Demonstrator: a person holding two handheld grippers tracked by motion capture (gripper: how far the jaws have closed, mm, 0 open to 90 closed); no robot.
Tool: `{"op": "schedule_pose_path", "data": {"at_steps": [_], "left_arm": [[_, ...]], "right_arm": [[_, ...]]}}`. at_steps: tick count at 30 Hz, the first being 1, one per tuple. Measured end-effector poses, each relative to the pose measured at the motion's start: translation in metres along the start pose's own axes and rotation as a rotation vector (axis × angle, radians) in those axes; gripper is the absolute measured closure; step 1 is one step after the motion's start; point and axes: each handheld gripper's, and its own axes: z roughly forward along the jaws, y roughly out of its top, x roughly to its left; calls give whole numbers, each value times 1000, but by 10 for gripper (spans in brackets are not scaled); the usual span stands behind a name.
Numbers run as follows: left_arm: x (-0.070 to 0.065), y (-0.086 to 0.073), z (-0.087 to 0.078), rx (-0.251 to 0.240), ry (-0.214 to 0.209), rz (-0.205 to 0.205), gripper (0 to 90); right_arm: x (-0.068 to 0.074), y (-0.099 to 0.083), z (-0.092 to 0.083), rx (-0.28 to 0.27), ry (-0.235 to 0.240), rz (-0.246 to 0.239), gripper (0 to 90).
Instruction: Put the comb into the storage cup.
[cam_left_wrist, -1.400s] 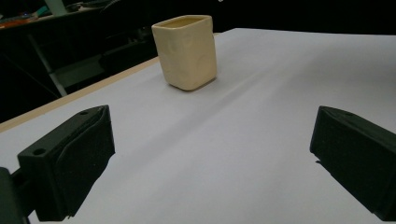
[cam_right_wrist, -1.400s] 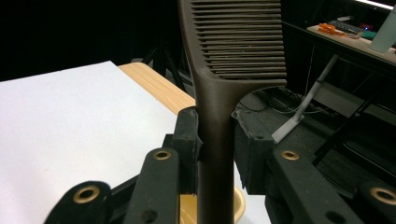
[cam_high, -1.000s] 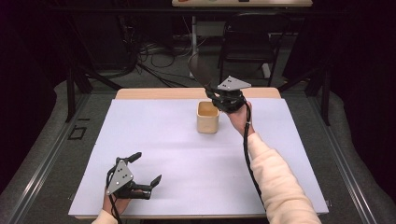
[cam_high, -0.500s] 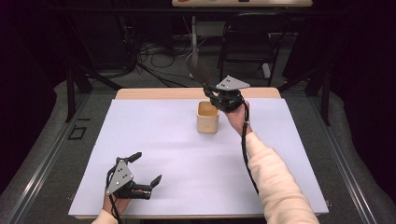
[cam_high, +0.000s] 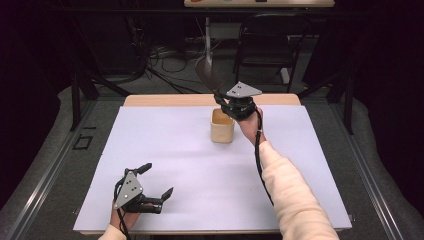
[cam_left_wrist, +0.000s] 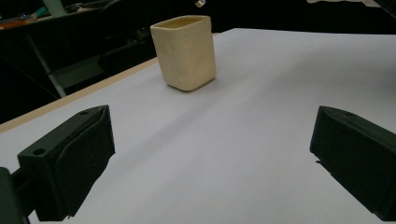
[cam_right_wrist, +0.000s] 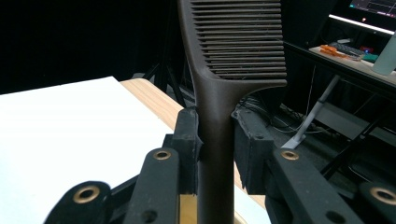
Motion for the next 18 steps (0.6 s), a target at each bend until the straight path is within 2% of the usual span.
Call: {"op": "schedule_pose_path", "data": {"at_steps": [18], "left_arm": [[0, 0, 0, -1, 0, -1, 0]], "right_arm": [[2, -5, 8, -20, 10, 11, 723]]}}
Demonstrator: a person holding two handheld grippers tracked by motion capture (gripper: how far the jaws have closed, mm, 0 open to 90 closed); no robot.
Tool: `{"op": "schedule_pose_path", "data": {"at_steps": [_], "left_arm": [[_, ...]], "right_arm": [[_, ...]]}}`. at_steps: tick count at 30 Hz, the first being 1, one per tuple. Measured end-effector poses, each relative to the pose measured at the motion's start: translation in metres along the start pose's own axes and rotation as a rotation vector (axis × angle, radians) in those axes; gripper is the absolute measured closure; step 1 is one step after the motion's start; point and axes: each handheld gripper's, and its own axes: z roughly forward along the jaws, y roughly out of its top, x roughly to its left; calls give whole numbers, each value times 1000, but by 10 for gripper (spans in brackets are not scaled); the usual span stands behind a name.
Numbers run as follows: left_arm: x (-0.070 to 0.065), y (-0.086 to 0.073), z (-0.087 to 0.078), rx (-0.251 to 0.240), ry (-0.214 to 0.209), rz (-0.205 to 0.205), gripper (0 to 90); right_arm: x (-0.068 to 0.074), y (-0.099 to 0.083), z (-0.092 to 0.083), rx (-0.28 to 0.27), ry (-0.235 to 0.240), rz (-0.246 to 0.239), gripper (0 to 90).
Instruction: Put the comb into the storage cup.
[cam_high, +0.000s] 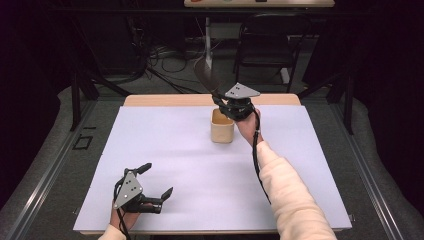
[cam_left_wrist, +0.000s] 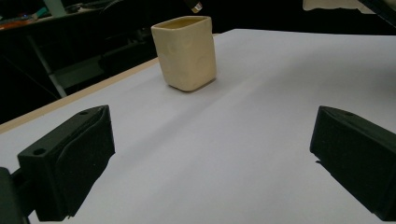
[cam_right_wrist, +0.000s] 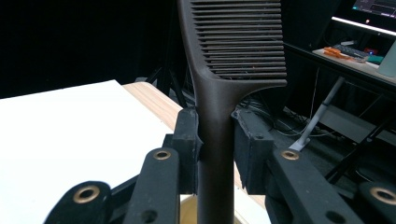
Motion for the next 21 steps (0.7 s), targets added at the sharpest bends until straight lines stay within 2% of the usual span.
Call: {"op": "schedule_pose_path", "data": {"at_steps": [21], "left_arm": [[0, 0, -1, -1, 3, 0, 0]], "right_arm": [[3, -18, 10, 30, 29, 15, 723]]}}
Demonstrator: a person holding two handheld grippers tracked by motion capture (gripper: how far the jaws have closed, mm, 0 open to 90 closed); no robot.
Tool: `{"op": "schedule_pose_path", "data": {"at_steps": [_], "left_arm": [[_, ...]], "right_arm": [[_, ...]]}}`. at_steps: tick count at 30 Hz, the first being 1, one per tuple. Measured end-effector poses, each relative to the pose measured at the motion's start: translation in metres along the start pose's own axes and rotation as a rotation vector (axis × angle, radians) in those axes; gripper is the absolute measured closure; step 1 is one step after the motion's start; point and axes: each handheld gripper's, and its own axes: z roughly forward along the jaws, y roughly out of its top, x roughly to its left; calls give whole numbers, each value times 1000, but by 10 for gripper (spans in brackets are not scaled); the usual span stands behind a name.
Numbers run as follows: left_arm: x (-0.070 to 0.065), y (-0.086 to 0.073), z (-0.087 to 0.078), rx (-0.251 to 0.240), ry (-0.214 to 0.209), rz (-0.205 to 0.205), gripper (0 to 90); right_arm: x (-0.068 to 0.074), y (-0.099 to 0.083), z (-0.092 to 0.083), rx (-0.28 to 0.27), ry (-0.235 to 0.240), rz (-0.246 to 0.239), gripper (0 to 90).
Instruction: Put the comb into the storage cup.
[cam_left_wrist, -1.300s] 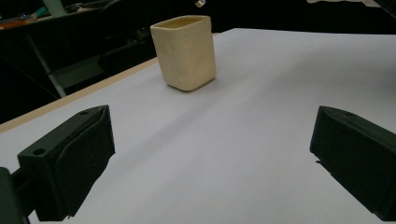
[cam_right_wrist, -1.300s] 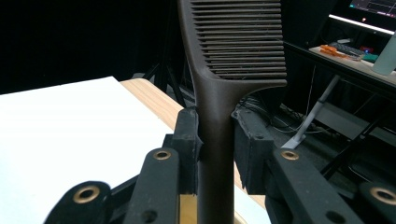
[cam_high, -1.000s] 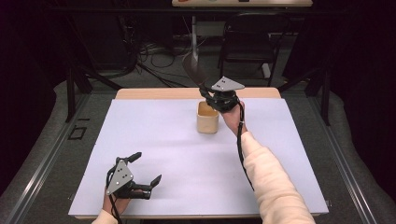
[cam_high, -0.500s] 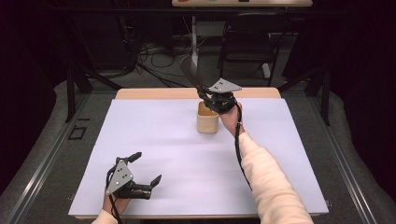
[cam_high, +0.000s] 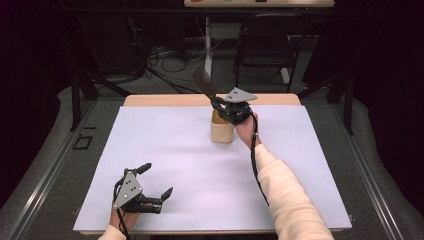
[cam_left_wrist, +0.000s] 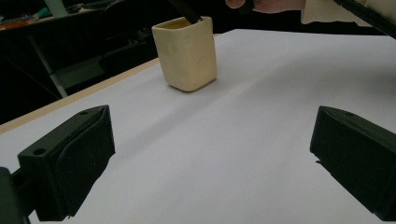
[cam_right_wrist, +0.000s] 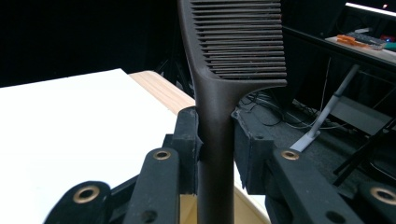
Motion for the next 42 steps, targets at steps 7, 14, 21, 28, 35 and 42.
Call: {"op": "schedule_pose_path", "data": {"at_steps": [7, 14, 21, 28, 35, 42], "left_arm": [[0, 0, 0, -1, 2, -2, 0], [0, 0, 0, -1, 3, -2, 0], [0, 0, 0, 0, 3, 0, 0], [0, 0, 0, 1, 2, 3, 0], [0, 0, 0, -1, 4, -2, 0], [0, 0, 0, 1, 2, 1, 0]], "right_arm": [[0, -3, 2, 8, 10, 1, 723], [-1, -5, 1, 10, 12, 9, 722], [-4, -10, 4, 29, 12, 29, 720], [-3, -13, 5, 47, 17, 21, 720], [-4, -14, 5, 57, 19, 11, 720], [-3, -16, 7, 76, 24, 10, 719]]}}
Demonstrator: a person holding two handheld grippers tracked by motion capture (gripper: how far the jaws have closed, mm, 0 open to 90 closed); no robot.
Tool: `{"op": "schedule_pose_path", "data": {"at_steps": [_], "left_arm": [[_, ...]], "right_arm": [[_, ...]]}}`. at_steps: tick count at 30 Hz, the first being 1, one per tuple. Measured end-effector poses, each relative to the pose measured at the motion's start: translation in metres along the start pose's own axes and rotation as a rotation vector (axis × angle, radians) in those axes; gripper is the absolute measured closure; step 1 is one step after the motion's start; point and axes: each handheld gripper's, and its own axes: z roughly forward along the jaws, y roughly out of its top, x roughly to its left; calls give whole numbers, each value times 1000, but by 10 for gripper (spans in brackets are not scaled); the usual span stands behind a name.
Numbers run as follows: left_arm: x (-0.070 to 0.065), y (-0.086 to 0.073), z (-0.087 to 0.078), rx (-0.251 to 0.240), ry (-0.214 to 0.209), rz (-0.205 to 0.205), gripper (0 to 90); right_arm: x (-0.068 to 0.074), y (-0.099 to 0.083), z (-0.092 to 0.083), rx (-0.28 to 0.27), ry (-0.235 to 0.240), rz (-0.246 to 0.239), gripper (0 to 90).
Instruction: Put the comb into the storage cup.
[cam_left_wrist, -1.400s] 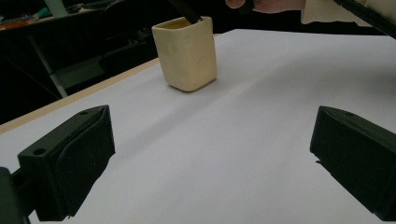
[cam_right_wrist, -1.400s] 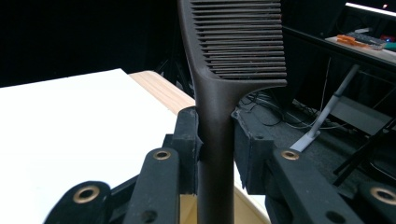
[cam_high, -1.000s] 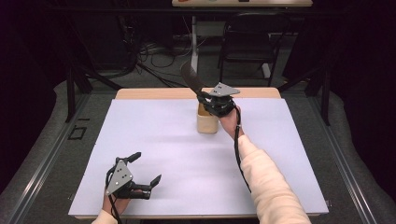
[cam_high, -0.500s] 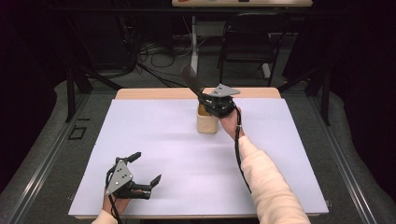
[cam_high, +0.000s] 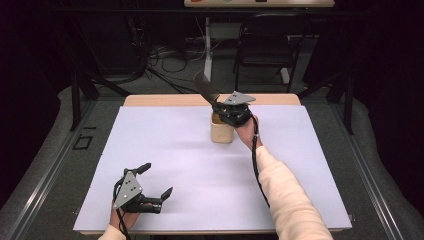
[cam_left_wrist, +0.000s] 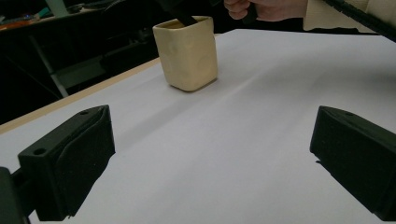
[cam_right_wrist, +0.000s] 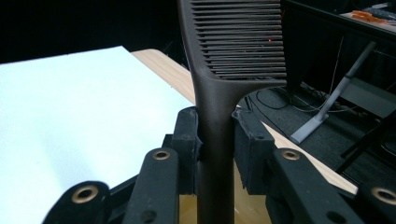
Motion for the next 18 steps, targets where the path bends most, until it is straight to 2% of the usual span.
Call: {"op": "schedule_pose_path", "data": {"at_steps": [7, 18], "left_arm": [[0, 0, 0, 0, 0, 0, 0], [0, 0, 0, 2, -1, -1, 0]], "right_arm": [[1, 0, 0, 26, 8, -15, 718], [0, -1, 2, 51, 7, -13, 717]]}}
